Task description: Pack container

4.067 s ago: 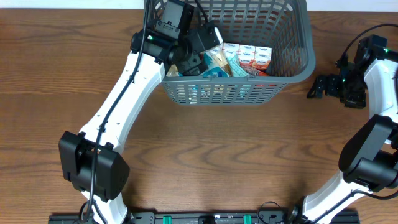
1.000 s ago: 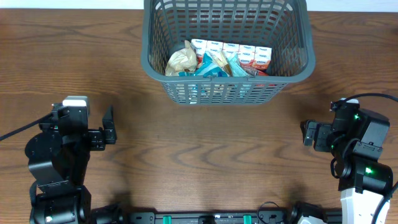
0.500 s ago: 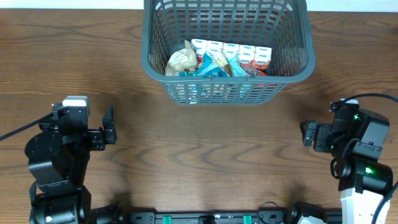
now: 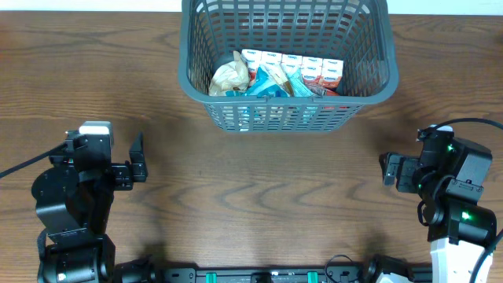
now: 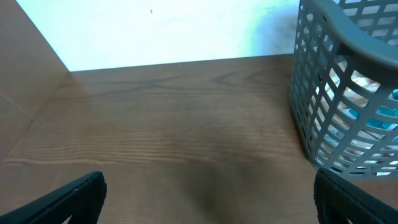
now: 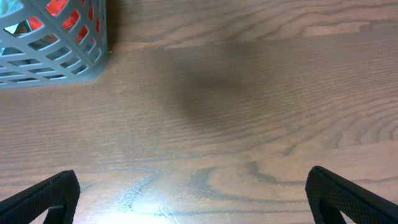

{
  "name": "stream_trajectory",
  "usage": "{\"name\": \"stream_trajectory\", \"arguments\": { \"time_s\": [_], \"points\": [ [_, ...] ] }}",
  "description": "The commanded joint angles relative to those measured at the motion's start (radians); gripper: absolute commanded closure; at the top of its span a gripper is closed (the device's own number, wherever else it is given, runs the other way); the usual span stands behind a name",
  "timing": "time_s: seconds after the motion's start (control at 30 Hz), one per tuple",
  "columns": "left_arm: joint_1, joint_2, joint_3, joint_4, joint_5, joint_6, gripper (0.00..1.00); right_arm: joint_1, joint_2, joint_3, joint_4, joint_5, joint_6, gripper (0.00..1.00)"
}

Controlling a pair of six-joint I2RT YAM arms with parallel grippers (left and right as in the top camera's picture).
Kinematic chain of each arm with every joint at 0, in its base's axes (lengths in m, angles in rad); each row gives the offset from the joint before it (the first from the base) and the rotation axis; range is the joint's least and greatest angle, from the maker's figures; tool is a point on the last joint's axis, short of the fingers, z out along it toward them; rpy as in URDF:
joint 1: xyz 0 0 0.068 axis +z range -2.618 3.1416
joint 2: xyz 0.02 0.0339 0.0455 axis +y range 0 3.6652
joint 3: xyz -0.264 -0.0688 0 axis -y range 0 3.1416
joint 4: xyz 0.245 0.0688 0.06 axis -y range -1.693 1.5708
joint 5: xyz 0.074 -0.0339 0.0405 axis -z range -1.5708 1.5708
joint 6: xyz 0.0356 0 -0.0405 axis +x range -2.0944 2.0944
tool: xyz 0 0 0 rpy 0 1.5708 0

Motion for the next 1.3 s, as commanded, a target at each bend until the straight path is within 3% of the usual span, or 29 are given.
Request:
{"name": "stream_trajectory", "arguments": {
  "time_s": [0.0, 0.17, 0.33, 0.57, 0.87, 1.27],
  "points": [
    [0.004, -0.003, -0.002, 0.001, 0.017, -0.009, 0.01, 0.034, -0.050, -0.003, -0.001, 0.003, -0.003, 0.01],
    [0.004, -0.003, -0.002, 0.001, 0.017, -0.009, 0.01, 0.152, -0.167, -0.003, 0.011, -0.021, 0.018, 0.01],
    [0.004, -0.003, -0.002, 0.001, 0.017, -0.009, 0.01, 0.250, -0.314, -0.047, 0.214, -0.062, 0.061, 0.01],
    [0.004, -0.003, -0.002, 0.001, 0.017, -0.009, 0.01, 0.317, -0.467, -0.257, 0.522, -0.069, 0.060, 0.01],
    [0.004, -0.003, -0.002, 0.001, 0.017, -0.009, 0.01, 0.330, -0.578, -0.524, 0.789, -0.079, 0.016, 0.01],
    [0.004, -0.003, -0.002, 0.001, 0.017, -0.009, 0.01, 0.330, -0.719, -0.711, 0.851, -0.030, 0.017, 0.01]
  ]
}}
